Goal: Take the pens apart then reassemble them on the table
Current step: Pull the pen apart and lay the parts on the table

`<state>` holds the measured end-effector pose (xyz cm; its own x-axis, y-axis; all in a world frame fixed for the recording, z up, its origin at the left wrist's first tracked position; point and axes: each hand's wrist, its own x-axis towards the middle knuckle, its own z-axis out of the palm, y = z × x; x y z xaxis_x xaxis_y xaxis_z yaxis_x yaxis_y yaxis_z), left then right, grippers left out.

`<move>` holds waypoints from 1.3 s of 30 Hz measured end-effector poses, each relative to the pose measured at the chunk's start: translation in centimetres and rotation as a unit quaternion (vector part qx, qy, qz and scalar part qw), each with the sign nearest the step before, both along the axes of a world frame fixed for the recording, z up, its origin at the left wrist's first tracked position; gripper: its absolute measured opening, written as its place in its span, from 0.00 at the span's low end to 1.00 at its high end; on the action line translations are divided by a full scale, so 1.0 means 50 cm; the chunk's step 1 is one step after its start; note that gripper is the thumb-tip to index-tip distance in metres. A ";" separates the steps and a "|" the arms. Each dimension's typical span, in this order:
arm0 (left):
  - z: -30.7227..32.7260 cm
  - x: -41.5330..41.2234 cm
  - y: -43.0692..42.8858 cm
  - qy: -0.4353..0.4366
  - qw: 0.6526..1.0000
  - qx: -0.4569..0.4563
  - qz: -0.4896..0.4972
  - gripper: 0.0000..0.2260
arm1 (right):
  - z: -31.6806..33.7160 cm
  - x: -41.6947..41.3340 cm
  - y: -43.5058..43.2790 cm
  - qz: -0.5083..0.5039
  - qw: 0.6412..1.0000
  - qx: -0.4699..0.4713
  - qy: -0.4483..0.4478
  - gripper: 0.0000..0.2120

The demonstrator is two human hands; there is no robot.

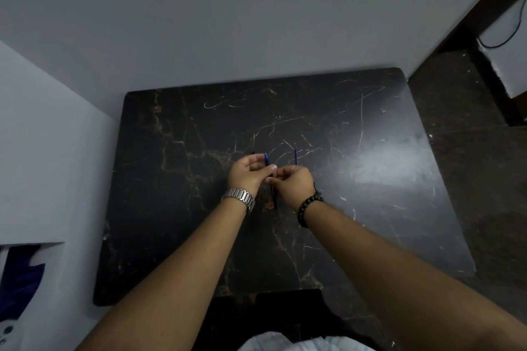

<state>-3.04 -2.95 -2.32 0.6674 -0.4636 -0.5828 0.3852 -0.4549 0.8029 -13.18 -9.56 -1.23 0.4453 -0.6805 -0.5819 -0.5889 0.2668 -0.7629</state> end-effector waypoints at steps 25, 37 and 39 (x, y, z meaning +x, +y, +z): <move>0.011 0.089 -0.014 0.036 0.989 -0.018 0.141 0.09 | -0.014 -0.028 0.020 0.039 0.999 0.026 0.022 0.05; -0.083 0.054 0.054 -0.111 0.962 0.230 -0.095 0.08 | -0.027 -0.043 0.017 0.050 0.998 0.010 0.029 0.06; -0.083 0.047 0.047 -0.127 0.955 0.246 -0.110 0.08 | -0.028 -0.052 0.012 0.047 0.998 0.010 0.032 0.06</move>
